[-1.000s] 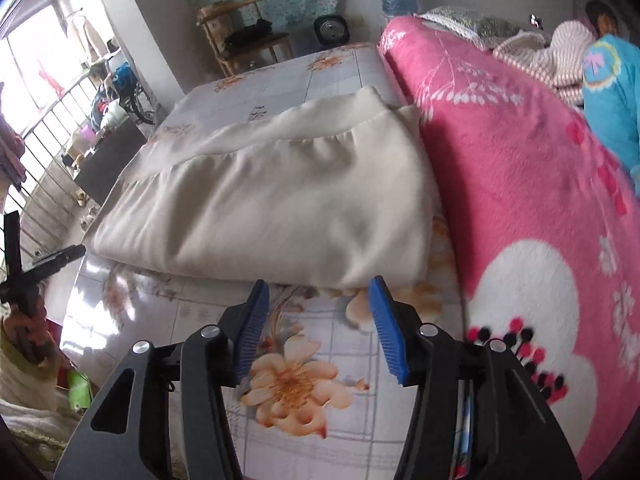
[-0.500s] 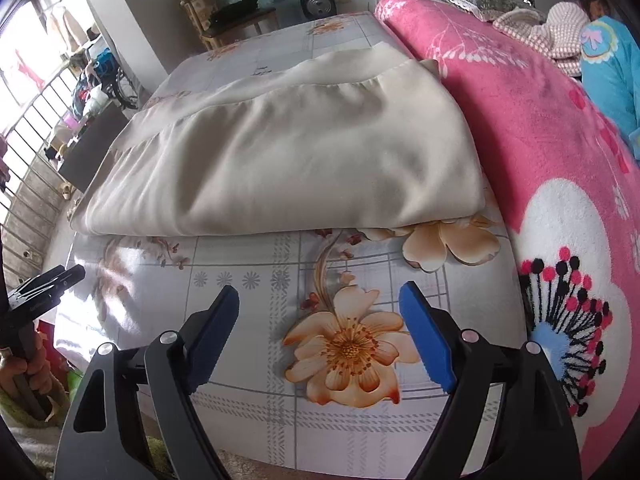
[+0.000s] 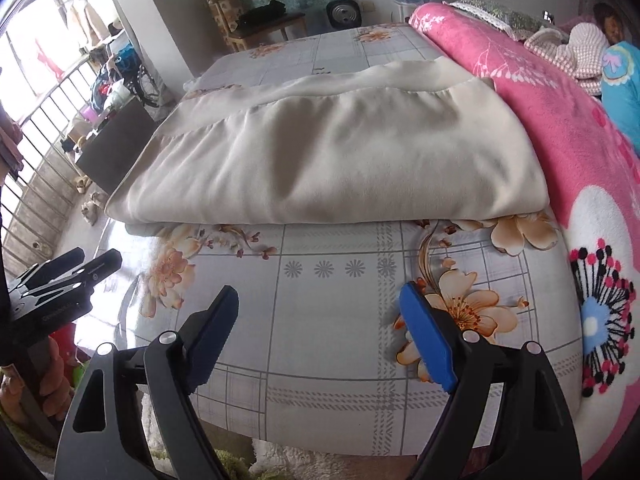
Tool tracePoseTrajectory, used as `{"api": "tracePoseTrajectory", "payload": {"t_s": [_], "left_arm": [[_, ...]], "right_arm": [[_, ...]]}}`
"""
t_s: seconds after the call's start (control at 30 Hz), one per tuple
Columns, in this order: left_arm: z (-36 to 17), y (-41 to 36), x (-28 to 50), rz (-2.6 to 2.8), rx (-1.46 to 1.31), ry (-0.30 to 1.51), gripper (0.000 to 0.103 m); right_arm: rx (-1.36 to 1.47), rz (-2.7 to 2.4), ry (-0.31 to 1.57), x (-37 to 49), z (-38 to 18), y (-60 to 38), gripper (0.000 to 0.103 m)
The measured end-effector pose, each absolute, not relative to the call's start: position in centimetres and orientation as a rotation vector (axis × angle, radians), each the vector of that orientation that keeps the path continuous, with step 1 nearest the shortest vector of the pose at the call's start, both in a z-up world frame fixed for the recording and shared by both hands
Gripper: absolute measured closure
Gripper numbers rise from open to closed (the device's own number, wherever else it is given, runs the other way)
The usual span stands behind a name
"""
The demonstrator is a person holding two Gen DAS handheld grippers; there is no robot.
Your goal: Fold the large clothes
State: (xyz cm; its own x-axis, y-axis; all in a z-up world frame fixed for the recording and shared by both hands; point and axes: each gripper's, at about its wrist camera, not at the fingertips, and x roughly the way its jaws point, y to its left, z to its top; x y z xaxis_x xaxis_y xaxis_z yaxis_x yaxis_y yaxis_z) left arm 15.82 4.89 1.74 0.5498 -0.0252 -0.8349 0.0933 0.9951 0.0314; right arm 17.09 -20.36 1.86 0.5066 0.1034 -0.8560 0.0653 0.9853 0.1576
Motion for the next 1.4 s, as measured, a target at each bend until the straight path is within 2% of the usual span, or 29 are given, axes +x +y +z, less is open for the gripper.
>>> {"api": "tracePoseTrajectory", "payload": {"t_s": [0.07,0.27,0.67,1.4], "left_arm": [[2.4,4.5,15.7,-0.081,0.067,0.967,0.017],[4.4,3.1,15.3,-0.087,0.082,0.892,0.015],[6.4,0.2,13.3,-0.040,0.183,0.792,0.011],[2.9,-0.1,14.6,-0.045,0.109,0.995,0.010]], "right_arm": [[0.147,-0.008,1.007,16.8,2.7,-20.0,0.015],[0.037,-0.096,0.891,15.8,5.6,-19.2,0.008],[-0.001,-0.174,0.805,14.6,7.9,-19.1,0.006],[0.038,-0.169,0.913,15.3,4.9,-19.4,0.006]]}}
